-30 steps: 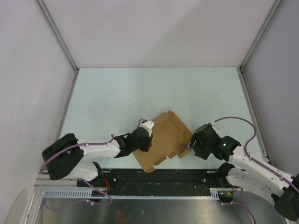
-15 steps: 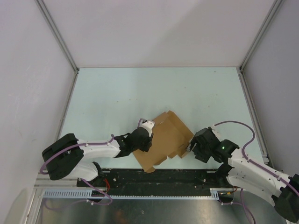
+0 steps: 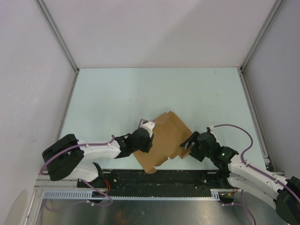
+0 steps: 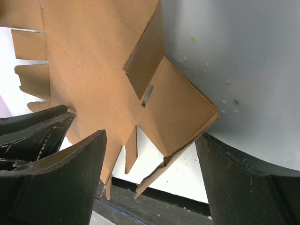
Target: Fold the paper box
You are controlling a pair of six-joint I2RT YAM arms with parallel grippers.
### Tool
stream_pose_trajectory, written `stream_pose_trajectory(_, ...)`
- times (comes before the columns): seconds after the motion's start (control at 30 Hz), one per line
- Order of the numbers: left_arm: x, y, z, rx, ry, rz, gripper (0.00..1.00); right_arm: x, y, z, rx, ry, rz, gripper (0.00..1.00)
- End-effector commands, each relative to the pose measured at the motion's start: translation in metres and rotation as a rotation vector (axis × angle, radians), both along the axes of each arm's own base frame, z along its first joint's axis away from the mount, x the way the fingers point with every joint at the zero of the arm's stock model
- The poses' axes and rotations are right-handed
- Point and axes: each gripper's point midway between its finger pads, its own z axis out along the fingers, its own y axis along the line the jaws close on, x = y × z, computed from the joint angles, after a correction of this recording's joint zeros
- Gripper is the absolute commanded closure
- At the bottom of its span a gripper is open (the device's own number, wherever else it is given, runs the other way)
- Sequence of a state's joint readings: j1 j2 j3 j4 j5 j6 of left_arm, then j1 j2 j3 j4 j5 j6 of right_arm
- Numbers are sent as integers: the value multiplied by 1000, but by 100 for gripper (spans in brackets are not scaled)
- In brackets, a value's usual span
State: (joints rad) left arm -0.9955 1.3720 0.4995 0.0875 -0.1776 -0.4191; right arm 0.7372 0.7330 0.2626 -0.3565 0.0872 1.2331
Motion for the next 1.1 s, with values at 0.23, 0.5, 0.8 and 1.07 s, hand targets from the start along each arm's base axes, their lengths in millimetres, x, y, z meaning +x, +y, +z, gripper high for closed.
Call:
stream_pose_trajectory(0.23, -3, -7, 2, -9, 17, -17, 67, 17, 15, 27, 78, -135, 33, 16)
stream_pose_trajectory(0.5, -3, -7, 1, -7, 21, -17, 68, 19, 21, 48, 126, -175, 47, 14)
stream_pose_trajectory(0.8, -4, -6, 0, -3, 23, -19, 68, 29, 36, 66, 166, -218, 71, 13)
stream_pose_trajectory(1.07, -4, -6, 0, -4, 25, -20, 68, 37, 46, 81, 200, -248, 83, 13)
